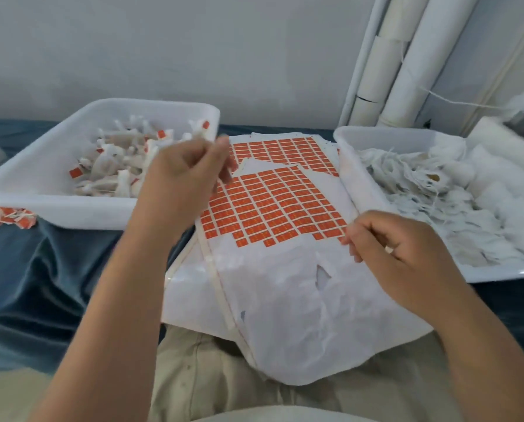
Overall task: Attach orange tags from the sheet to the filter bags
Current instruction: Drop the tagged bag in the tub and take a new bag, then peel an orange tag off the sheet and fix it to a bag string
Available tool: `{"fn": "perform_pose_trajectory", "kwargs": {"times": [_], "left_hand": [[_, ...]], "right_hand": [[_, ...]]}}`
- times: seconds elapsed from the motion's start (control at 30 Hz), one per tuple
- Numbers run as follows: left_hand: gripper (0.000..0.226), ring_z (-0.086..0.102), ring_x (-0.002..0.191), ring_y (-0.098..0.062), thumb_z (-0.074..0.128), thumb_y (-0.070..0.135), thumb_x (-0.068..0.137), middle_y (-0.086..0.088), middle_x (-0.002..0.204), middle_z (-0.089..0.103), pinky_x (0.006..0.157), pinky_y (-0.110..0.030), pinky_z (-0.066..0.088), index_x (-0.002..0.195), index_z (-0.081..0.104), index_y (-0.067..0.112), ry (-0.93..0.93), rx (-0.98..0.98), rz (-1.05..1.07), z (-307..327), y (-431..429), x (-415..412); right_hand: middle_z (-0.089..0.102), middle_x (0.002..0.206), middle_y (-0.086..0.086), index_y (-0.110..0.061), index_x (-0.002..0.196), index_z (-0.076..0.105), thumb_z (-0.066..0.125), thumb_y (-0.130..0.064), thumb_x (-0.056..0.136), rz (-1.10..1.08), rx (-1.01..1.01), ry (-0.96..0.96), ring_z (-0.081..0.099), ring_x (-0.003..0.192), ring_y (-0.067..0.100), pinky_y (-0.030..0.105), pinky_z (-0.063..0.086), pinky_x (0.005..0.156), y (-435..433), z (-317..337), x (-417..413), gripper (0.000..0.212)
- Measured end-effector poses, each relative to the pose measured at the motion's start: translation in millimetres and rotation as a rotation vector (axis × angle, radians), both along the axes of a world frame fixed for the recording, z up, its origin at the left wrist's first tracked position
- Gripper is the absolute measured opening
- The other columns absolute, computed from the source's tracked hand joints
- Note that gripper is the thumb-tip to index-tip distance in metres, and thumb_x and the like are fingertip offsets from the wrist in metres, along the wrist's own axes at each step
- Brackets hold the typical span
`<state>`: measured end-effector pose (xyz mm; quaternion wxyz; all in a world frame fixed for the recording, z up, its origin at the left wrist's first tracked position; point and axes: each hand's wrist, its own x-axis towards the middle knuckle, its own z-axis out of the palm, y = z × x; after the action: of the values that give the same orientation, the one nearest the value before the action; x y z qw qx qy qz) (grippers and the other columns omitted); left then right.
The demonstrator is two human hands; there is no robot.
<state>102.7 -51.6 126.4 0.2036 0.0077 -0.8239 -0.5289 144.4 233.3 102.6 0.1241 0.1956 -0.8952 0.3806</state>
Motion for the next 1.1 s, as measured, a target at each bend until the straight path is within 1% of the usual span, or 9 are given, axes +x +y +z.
{"fn": "perform_pose_trajectory", "kwargs": {"times": [0.07,0.17,0.27,0.4,0.6,0.67,0.8,0.93,1.1], "left_hand": [[0.034,0.071,0.064,-0.01,0.054,0.058,0.098,0.01,0.075,0.075,0.058,-0.02,0.061,0.082,0.074,0.036,-0.107,0.013,-0.136,-15,23,20],[0.037,0.067,0.065,-0.002,0.056,0.051,0.099,0.015,0.075,0.074,0.056,-0.011,0.051,0.075,0.075,0.031,-0.167,-0.035,-0.322,-41,52,33],[0.032,0.068,0.069,-0.005,0.056,0.048,0.102,0.019,0.077,0.073,0.055,-0.016,0.053,0.079,0.074,0.036,-0.21,-0.061,-0.428,-59,71,37],[0.031,0.069,0.071,-0.008,0.055,0.05,0.102,0.02,0.078,0.074,0.06,-0.021,0.058,0.079,0.074,0.04,-0.217,-0.044,-0.498,-70,82,41],[0.031,0.069,0.074,-0.001,0.056,0.048,0.102,0.019,0.078,0.074,0.057,-0.005,0.045,0.08,0.075,0.037,-0.231,0.04,-0.51,-70,82,43],[0.031,0.069,0.075,-0.001,0.056,0.048,0.101,0.019,0.078,0.074,0.056,-0.005,0.045,0.079,0.075,0.037,-0.241,0.052,-0.497,-70,82,43],[0.03,0.069,0.074,-0.001,0.056,0.048,0.101,0.021,0.077,0.074,0.055,-0.005,0.045,0.08,0.074,0.037,-0.242,0.063,-0.487,-68,84,44],[0.019,0.071,0.083,-0.004,0.056,0.054,0.094,0.023,0.088,0.073,0.067,-0.012,0.056,0.1,0.069,0.042,-0.129,0.103,-0.42,-65,87,48],[0.051,0.061,0.117,0.008,0.061,0.06,0.088,0.031,0.127,0.063,0.089,-0.008,0.051,0.136,0.054,0.043,0.038,0.15,-0.24,-62,88,53]], "right_hand": [[0.071,0.086,-0.023,-0.04,0.092,0.069,0.055,-0.041,0.098,-0.113,-0.042,0.005,0.068,0.079,-0.003,0.008,0.048,0.061,20,13,-9,0.015],[0.071,0.095,-0.02,-0.046,0.102,0.068,0.062,-0.045,0.095,-0.28,0.11,-0.122,0.065,0.084,0.0,0.027,0.049,0.072,60,29,-41,0.009],[0.07,0.118,-0.01,-0.038,0.116,0.067,0.068,-0.054,0.09,-0.419,0.474,-0.357,0.065,0.103,0.015,0.041,0.051,0.088,97,37,-88,0.031],[0.061,0.141,0.01,-0.023,0.139,0.057,0.078,-0.05,0.087,-0.702,0.611,-0.336,0.059,0.123,0.036,0.046,0.049,0.1,122,30,-146,0.062],[0.069,0.106,0.015,-0.012,0.094,0.073,0.049,-0.017,0.098,-0.855,0.684,-0.262,0.061,0.096,0.038,0.041,0.051,0.081,130,7,-168,0.025],[0.069,0.092,0.018,-0.01,0.085,0.066,0.044,-0.014,0.1,-0.845,0.624,-0.1,0.059,0.083,0.037,0.038,0.045,0.07,132,13,-161,0.027],[0.063,0.087,0.011,-0.009,0.103,0.063,0.041,-0.023,0.105,-0.722,0.448,0.137,0.052,0.079,0.031,0.037,0.038,0.068,122,36,-133,0.026],[0.07,0.089,-0.005,-0.029,0.103,0.061,0.045,-0.036,0.105,-0.441,0.252,0.14,0.069,0.078,0.02,0.035,0.046,0.067,90,60,-94,0.018],[0.07,0.088,-0.017,-0.037,0.095,0.062,0.054,-0.031,0.107,-0.099,0.091,0.036,0.07,0.074,0.003,0.019,0.05,0.067,30,53,-43,0.016]]}}
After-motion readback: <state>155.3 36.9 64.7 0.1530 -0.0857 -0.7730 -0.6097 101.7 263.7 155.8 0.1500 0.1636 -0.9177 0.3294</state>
